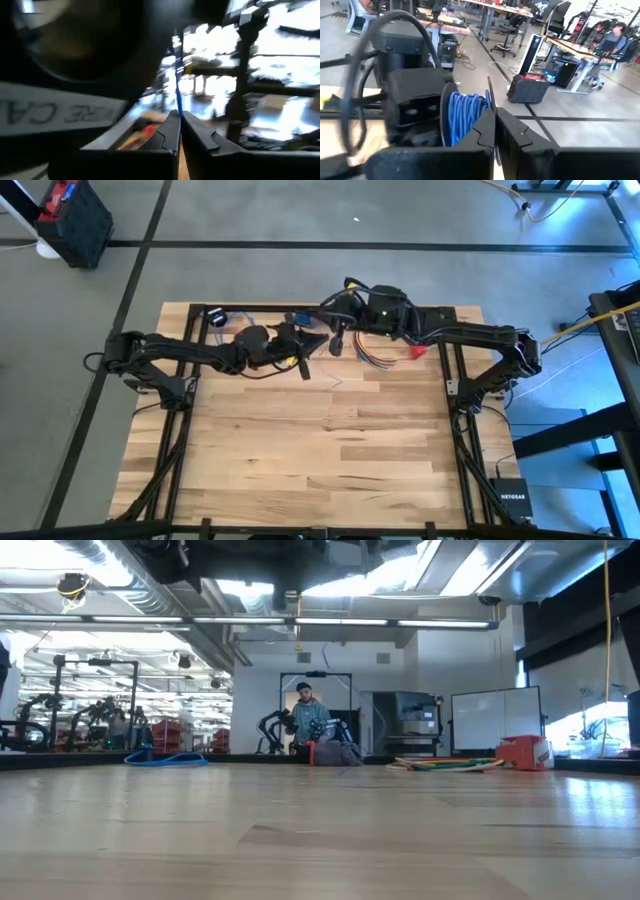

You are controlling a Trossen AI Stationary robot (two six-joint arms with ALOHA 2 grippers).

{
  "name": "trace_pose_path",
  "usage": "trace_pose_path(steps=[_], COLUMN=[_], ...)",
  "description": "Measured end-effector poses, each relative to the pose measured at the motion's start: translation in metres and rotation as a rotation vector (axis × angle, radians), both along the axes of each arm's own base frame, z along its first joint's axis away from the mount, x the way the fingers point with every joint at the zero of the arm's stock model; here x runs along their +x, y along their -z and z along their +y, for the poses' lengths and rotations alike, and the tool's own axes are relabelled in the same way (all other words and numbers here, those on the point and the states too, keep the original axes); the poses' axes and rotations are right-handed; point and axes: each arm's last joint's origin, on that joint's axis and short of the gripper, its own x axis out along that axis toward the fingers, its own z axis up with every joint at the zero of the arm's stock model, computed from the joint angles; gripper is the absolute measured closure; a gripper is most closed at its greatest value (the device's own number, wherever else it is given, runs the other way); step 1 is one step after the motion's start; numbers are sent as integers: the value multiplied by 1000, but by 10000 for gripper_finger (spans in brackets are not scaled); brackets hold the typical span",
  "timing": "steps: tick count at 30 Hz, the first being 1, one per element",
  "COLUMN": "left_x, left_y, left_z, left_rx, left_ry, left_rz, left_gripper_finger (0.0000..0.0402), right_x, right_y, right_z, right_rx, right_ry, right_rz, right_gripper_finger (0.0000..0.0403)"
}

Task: Coil cords
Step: Coil the blue wire on the black spool

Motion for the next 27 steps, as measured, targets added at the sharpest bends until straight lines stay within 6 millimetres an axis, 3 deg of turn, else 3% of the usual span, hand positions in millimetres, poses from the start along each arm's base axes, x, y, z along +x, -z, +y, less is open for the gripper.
trace_pose_path(steps=[8, 18, 27], left_x=[-2, -3, -4], left_y=[6, 22, 25], left_z=[8, 7, 7], left_rx=[-1, 9, 21], left_ry=[-102, -103, -103], left_rz=[96, 283, 309], left_gripper_finger=[398, 398, 398], right_x=[-5, -36, -59], right_y=[-5, -33, -51], right_z=[5, 10, 15], right_rx=[-8, -27, -35], right_ry=[-4, -6, -2], right_rz=[-14, -90, -129], right_gripper_finger=[393, 393, 393])
